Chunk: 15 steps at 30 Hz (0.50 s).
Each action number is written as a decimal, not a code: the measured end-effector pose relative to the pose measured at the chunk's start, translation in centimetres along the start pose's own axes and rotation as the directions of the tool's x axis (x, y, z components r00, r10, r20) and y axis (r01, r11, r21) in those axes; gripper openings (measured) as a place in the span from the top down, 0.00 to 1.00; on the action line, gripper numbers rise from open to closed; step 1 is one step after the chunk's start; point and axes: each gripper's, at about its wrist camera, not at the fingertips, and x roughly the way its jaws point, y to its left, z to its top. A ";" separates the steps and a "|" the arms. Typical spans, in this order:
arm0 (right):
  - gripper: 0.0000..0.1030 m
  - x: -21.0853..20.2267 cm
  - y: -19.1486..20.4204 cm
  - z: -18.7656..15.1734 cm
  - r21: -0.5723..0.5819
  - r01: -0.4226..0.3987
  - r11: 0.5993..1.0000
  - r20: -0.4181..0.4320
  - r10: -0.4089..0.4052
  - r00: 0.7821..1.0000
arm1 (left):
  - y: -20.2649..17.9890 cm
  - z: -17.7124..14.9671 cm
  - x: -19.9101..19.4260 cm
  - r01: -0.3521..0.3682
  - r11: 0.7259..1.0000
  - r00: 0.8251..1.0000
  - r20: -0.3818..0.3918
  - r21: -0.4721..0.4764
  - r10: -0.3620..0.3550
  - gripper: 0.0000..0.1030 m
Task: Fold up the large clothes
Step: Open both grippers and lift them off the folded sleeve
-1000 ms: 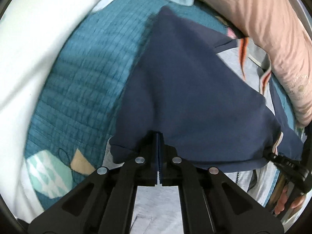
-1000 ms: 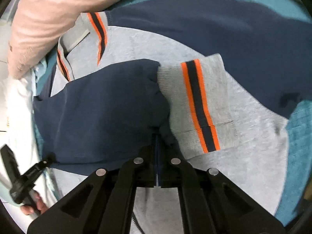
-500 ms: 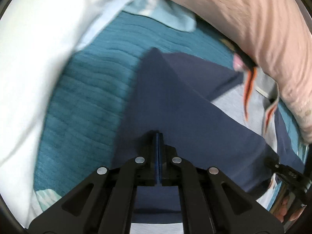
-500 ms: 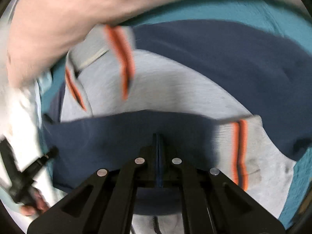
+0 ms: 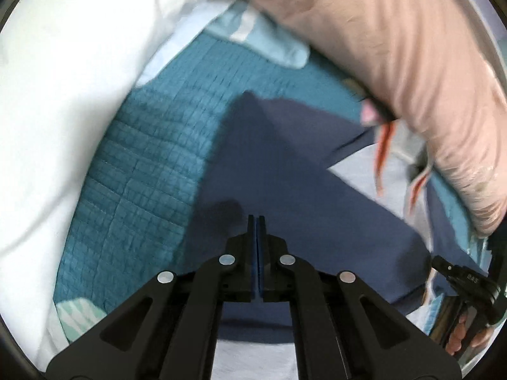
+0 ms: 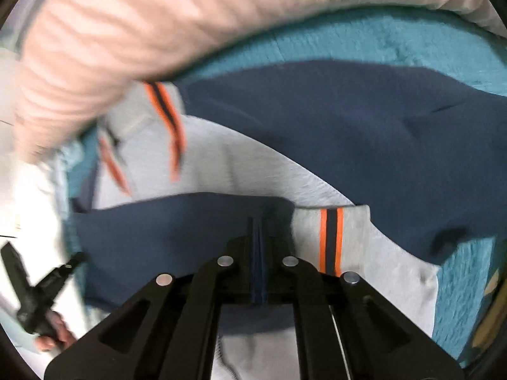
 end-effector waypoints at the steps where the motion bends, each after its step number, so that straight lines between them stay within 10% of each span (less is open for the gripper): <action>1: 0.97 -1.2 0.0 -0.2 -0.010 0.008 1.000 0.022 -0.008 1.000 | -0.4 -0.3 -0.6 0.002 1.000 1.000 0.003 0.007 -0.002 0.97; 12: 0.89 -11.1 -3.4 -3.8 -0.094 0.016 0.995 0.115 -0.005 0.993 | -7.8 -5.5 -5.8 -0.004 0.989 0.999 0.037 0.150 -0.001 0.94; 14: 0.26 -12.7 -4.9 -4.8 -0.090 0.033 0.995 0.121 -0.022 0.992 | -9.2 -6.9 -6.6 -0.012 0.982 0.999 0.046 0.187 0.004 0.79; 15: 0.16 -13.5 -5.5 -5.2 -0.080 0.047 0.996 0.137 -0.035 0.990 | -10.0 -7.4 -6.7 -0.013 0.980 0.999 0.053 0.198 0.003 0.58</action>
